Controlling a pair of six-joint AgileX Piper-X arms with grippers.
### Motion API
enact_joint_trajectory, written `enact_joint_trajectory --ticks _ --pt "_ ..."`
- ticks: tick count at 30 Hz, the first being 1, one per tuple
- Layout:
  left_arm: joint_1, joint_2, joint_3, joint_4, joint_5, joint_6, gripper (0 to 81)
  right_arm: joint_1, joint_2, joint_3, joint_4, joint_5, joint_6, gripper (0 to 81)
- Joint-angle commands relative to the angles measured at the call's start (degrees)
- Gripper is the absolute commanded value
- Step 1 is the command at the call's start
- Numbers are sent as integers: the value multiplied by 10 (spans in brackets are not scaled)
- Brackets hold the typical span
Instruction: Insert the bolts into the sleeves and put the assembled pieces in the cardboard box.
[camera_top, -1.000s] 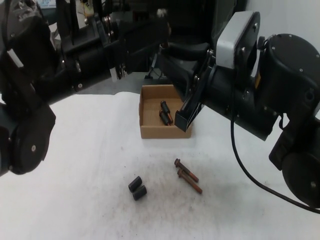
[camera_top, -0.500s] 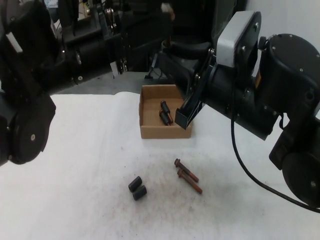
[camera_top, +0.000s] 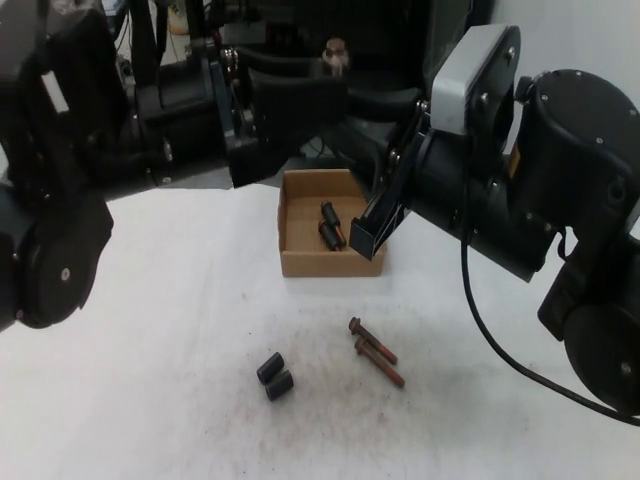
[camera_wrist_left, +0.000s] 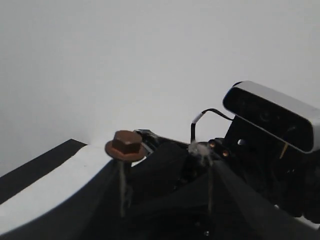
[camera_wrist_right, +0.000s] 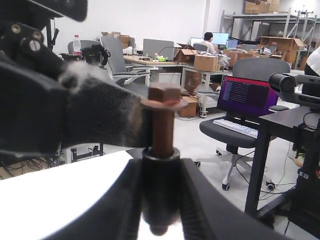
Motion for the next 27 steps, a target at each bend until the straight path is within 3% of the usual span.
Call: enact_joint_trajectory --ticks 1,17,27 --pt "-1 -8 -5 16 -33 117 481 0 -3 -6 -16 2 1 8" --pt "-1 -20 -5 62 -67 156 481 0 -3 -6 -5 2 1 8" --pt "-1 -122 -5 46 -235 243 481 0 -3 -6 19 2 1 8"
